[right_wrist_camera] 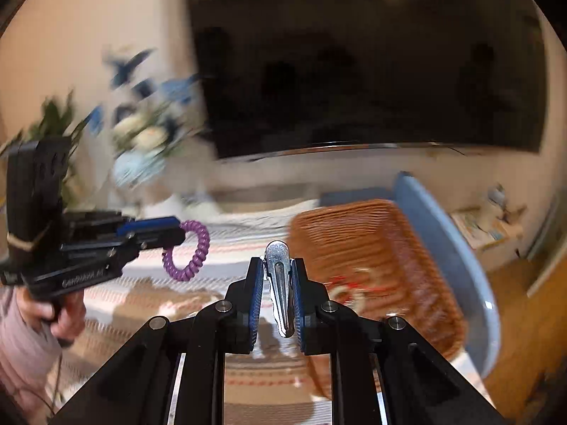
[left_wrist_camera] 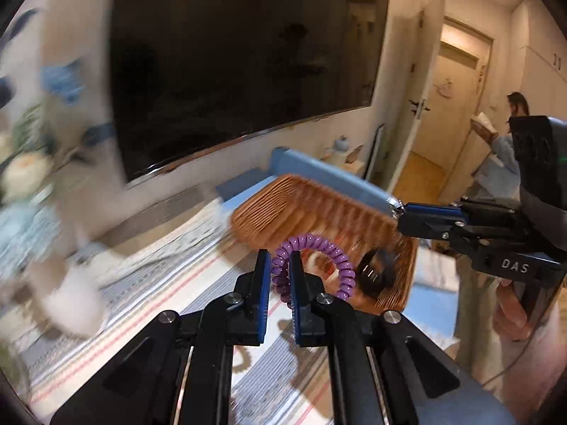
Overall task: Organize jewelry
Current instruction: 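Carry the clip and purple coil to the basket and open both tools, then move both tools back over the remaining jewelry on the tablecloth, then grasp the pale blue clip with the right tool while the left grasps the clear beaded bracelet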
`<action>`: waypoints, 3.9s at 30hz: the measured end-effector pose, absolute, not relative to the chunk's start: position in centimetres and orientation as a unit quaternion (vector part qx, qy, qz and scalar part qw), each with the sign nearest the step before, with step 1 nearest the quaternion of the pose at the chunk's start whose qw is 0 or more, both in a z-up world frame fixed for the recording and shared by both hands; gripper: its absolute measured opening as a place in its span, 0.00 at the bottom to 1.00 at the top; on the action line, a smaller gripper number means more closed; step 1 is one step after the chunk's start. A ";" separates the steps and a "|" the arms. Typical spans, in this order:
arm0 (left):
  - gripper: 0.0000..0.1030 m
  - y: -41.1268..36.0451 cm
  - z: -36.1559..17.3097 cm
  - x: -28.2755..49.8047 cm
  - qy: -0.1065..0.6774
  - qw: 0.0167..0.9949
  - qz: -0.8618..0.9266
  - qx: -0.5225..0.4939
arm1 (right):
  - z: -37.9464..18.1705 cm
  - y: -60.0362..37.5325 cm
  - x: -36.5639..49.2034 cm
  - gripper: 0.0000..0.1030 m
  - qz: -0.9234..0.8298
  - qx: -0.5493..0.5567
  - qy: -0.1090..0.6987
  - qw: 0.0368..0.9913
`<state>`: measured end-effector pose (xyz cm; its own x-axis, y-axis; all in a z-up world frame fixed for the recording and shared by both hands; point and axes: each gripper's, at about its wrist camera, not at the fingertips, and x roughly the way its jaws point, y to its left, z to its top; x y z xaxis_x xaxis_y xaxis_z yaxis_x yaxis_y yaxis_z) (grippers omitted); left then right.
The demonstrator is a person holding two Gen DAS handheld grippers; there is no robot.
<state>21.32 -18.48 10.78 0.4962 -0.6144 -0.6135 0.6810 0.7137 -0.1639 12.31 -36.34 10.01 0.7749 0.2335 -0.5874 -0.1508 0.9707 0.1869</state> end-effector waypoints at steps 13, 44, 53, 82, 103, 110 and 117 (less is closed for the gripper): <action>0.08 -32.3 3.5 26.3 0.395 0.817 -0.414 0.066 | 1.7 -48.4 18.7 0.16 0.020 0.191 0.408 0.893; 0.52 -12.6 11.3 12.8 0.265 0.919 -0.290 0.043 | 9.2 -33.1 10.9 0.19 0.082 0.050 0.332 0.938; 0.52 -5.7 7.6 10.2 0.276 0.932 -0.230 0.043 | 5.1 -24.5 10.6 0.28 0.121 0.031 0.352 0.928; 0.53 2.3 -7.6 14.1 0.466 0.870 -0.156 -0.042 | -4.7 -23.2 12.5 0.45 0.083 0.025 0.396 0.914; 0.35 -1.4 -6.9 13.5 0.468 0.850 -0.240 -0.019 | -5.3 -19.3 14.0 0.25 0.216 0.144 0.470 0.844; 0.35 -1.8 -7.3 14.0 0.470 0.849 -0.241 -0.015 | -5.4 -19.7 13.6 0.09 0.213 0.156 0.461 0.847; 0.35 -3.3 -7.4 15.0 0.475 0.850 -0.227 0.003 | -3.6 -22.6 11.8 0.08 0.204 0.183 0.436 0.857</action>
<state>14.98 -3.27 -7.37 0.4462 -0.3839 -0.8084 0.3891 0.8967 -0.2110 11.85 -22.62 -3.57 0.5371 0.5091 -0.6725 -0.1899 0.8498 0.4917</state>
